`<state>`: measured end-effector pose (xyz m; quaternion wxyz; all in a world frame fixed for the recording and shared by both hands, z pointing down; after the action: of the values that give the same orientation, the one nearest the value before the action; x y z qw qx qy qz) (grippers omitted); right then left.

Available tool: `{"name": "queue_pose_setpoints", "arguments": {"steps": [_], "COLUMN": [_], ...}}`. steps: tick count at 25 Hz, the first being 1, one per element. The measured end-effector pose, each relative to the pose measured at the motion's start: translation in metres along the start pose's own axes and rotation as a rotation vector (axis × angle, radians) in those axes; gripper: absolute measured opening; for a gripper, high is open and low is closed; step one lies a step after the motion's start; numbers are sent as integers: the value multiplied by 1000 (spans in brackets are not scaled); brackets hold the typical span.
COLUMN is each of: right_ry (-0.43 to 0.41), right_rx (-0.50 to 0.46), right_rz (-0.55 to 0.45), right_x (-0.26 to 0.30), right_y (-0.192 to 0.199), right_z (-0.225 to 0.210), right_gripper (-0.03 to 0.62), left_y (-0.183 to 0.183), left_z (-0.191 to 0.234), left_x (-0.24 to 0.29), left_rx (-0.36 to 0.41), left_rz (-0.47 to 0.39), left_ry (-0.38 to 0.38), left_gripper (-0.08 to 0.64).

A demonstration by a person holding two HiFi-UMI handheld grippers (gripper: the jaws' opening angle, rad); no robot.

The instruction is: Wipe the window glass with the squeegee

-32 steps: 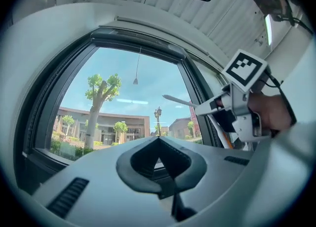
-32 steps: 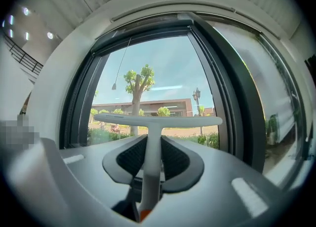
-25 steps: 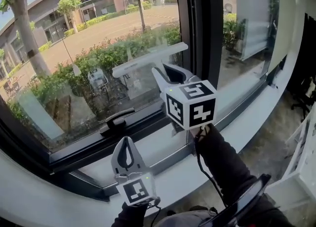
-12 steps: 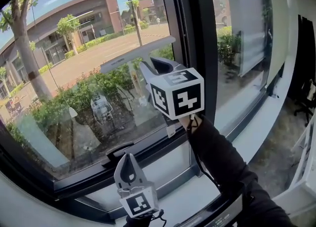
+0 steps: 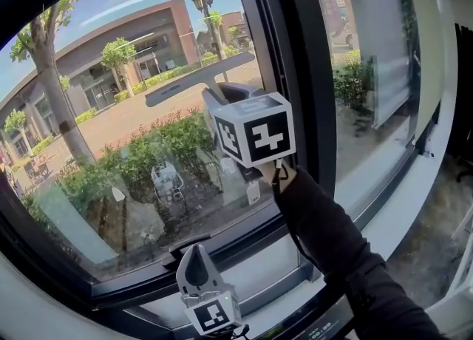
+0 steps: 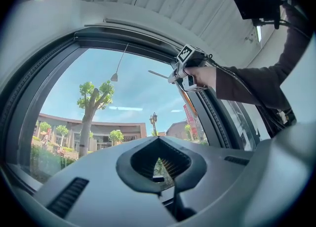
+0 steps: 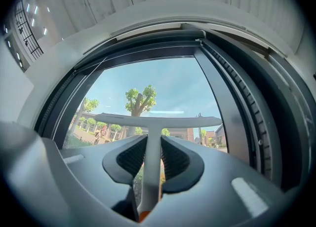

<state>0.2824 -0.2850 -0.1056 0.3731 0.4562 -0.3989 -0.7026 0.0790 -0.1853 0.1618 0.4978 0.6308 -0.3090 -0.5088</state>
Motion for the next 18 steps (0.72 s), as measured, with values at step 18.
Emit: {"name": "queue_pose_setpoints", "arguments": {"steps": [18], "right_ry": [30], "right_rx": [15], "right_rz": [35], "right_x": [18], "right_y": [-10], "right_z": [-19], "right_gripper": [81], "left_y": [-4], "left_z": [7], "left_x": [0], "left_rx": [5], "left_rz": [-24], "left_ry": [-40], "left_gripper": [-5]}}
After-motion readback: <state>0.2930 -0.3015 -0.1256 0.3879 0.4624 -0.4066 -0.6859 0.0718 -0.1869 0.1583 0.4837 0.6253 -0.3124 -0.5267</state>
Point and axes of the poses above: the fingertips, and each gripper's own axes: x forward along the fingers, z to its left, y out of its underside, the point moved 9 cm from there along -x, backward along the fingers, and after that the axes turned 10 degrees about -x, right-handed, at the moved point
